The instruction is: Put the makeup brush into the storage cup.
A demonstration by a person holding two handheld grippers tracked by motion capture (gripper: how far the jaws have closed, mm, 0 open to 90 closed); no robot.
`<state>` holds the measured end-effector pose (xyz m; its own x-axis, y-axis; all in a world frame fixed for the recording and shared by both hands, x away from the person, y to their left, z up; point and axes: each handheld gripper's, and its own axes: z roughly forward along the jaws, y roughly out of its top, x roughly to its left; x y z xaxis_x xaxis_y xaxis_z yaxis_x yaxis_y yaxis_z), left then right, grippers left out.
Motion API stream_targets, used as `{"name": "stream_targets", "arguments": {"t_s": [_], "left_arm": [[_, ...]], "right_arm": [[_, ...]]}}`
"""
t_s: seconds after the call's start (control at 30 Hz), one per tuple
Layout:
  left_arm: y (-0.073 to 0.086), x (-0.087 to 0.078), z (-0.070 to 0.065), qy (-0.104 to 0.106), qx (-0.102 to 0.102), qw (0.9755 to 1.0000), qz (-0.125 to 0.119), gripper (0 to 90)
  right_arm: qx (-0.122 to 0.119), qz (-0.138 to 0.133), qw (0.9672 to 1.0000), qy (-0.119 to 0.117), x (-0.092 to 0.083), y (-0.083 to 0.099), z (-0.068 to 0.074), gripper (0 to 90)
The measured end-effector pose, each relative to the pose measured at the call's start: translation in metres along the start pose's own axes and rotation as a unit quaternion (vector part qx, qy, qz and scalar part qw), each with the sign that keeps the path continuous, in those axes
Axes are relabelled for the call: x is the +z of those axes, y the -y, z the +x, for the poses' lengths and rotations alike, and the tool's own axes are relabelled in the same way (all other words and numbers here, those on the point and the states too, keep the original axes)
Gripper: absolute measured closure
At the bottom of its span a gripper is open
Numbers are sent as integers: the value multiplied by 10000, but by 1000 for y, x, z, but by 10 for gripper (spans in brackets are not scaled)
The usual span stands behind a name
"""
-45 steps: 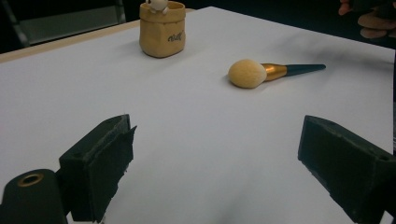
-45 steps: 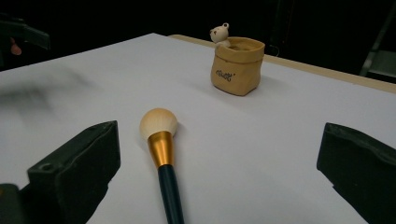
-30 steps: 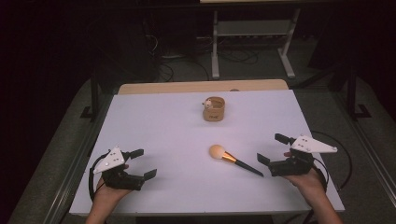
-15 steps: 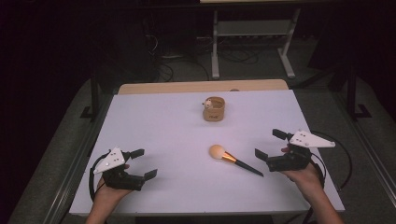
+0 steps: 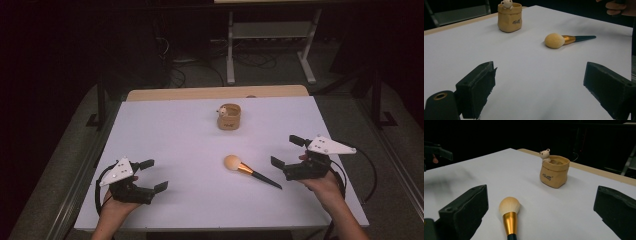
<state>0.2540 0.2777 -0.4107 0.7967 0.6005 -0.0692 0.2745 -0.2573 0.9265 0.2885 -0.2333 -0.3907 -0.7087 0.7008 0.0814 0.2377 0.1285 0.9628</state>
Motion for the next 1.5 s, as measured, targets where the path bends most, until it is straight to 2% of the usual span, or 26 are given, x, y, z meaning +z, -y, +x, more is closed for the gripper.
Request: {"name": "stream_targets", "arguments": {"t_s": [0.6,0.67,1.5], "left_arm": [[-1,1,-1,22,19,10000,13,99],[0,1,-1,20,-53,10000,-27,100],[-1,4,-2,64,-11,10000,-14,100]], "right_arm": [[-12,-22,9999,-101,14,-8,-1,0],[-20,-27,9999,-132,17,-10,-1,0],[-36,-51,9995,-294,38,-19,-1,0]]}}
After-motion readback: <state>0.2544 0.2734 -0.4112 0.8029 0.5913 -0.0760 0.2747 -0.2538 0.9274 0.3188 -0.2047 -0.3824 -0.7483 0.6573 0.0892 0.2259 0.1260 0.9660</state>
